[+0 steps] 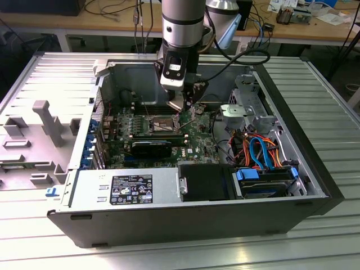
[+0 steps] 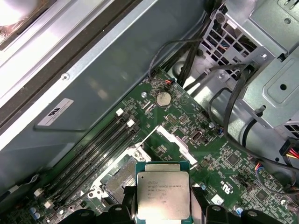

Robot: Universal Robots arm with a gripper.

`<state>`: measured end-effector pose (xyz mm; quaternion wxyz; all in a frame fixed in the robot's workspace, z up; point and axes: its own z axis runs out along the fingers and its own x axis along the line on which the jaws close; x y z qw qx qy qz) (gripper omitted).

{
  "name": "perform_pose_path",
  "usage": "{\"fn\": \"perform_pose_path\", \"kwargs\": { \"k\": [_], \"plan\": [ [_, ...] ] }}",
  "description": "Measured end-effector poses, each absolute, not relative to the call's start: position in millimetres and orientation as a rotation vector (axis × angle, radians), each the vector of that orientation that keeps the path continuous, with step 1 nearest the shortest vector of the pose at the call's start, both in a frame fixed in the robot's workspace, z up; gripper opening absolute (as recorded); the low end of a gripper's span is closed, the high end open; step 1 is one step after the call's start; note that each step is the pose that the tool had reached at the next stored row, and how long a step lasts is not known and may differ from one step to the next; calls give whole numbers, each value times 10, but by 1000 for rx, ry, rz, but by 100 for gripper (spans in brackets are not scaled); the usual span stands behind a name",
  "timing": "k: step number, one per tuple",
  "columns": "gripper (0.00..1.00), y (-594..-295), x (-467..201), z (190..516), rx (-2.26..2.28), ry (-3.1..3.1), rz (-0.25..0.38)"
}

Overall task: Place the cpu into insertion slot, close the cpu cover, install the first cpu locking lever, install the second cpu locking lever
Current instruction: 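Place the cpu into insertion slot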

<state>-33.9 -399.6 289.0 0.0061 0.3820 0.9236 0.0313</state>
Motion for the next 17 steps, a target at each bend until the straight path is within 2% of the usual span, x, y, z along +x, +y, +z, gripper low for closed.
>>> {"fn": "perform_pose_path", "kwargs": {
  "k": [17],
  "plan": [
    [55, -3996, -339, 2876, 1240, 2870, 98]
  ]
}}
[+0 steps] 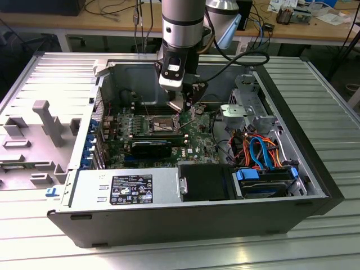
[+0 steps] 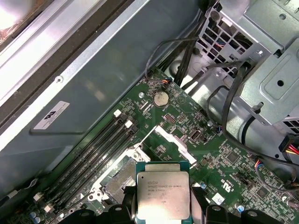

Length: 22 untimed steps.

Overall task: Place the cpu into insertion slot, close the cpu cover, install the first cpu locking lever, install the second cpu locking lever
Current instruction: 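Place the cpu into insertion slot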

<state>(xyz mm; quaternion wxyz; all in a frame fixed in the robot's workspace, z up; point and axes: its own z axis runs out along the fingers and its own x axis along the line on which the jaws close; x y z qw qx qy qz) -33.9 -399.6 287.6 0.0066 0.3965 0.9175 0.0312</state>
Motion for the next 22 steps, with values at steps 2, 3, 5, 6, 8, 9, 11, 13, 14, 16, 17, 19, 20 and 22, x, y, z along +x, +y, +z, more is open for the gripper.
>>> {"fn": "perform_pose_path", "kwargs": {
  "k": [2, 3, 5, 6, 8, 9, 11, 13, 14, 16, 17, 19, 20, 22],
  "plan": [
    [55, -3996, -339, 2875, 1244, 2868, 98],
    [55, -3996, -339, 2875, 1246, 2868, 98],
    [55, -3996, -339, 2873, 1252, 2865, 98],
    [55, -3996, -339, 2873, 1254, 2864, 97],
    [55, -3996, -339, 2871, 1258, 2862, 97],
    [55, -3996, -339, 2870, 1260, 2861, 98],
    [55, -3996, -339, 2869, 1265, 2859, 97],
    [55, -3996, -339, 2867, 1269, 2857, 97],
    [55, -3996, -339, 2866, 1273, 2855, 97],
    [55, -3996, -339, 2865, 1276, 2854, 97],
    [55, -3996, -339, 2864, 1278, 2853, 97],
    [55, -3996, -339, 2862, 1282, 2851, 97],
    [55, -3996, -339, 2861, 1283, 2850, 97],
    [55, -3996, -339, 2860, 1288, 2848, 97]
  ]
}}
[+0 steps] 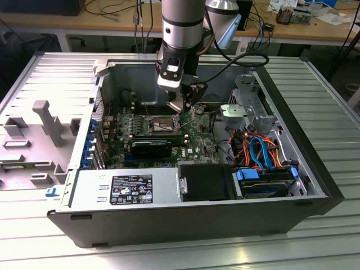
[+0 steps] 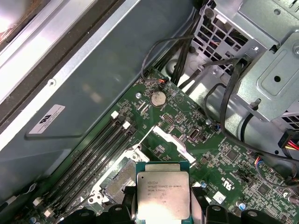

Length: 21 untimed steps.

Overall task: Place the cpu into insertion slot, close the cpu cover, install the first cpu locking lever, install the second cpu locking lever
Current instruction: 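Place the cpu into insertion slot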

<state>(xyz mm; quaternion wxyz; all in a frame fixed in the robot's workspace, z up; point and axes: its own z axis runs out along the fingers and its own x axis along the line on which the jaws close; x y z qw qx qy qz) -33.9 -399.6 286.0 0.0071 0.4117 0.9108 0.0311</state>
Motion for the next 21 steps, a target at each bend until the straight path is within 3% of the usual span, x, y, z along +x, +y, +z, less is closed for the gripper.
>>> {"fn": "perform_pose_path", "kwargs": {
  "k": [15, 16, 17, 21],
  "plan": [
    [55, -3996, -339, 2843, 1331, 2827, 97],
    [55, -3996, -340, 2838, 1376, 2801, 85],
    [55, -3997, -339, 2836, 1385, 2779, 31],
    [55, -3996, -336, 2830, 1467, 2734, 27]
  ]
}}
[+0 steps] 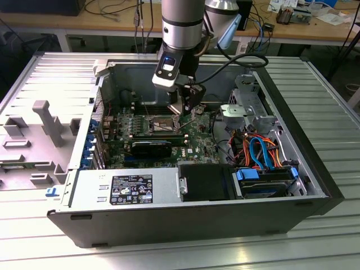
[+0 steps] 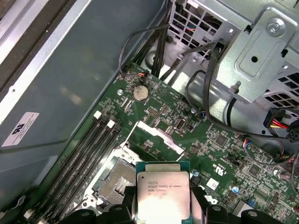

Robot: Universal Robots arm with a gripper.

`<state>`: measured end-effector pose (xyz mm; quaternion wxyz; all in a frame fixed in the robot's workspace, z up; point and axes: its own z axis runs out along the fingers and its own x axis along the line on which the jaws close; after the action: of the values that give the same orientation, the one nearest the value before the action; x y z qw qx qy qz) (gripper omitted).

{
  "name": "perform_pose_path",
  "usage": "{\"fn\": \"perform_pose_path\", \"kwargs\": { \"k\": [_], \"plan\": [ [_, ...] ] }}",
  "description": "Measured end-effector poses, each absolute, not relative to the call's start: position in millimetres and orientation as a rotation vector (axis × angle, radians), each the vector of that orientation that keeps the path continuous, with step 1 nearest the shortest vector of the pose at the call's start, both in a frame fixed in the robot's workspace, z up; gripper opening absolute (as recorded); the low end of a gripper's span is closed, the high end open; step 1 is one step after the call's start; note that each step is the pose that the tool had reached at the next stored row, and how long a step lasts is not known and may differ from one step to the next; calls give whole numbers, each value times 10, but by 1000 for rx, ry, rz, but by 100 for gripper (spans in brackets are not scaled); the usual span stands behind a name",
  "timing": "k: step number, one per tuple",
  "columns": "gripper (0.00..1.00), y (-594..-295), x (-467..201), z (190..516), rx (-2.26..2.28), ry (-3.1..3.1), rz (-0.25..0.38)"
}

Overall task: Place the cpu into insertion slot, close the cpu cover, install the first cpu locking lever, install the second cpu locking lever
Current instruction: 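Place the cpu into insertion slot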

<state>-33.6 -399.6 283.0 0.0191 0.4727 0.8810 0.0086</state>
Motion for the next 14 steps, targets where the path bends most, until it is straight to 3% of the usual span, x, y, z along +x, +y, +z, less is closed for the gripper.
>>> {"fn": "perform_pose_path", "kwargs": {
  "k": [14],
  "plan": [
    [55, -3996, -333, 2798, 1638, 2644, 6]
  ]
}}
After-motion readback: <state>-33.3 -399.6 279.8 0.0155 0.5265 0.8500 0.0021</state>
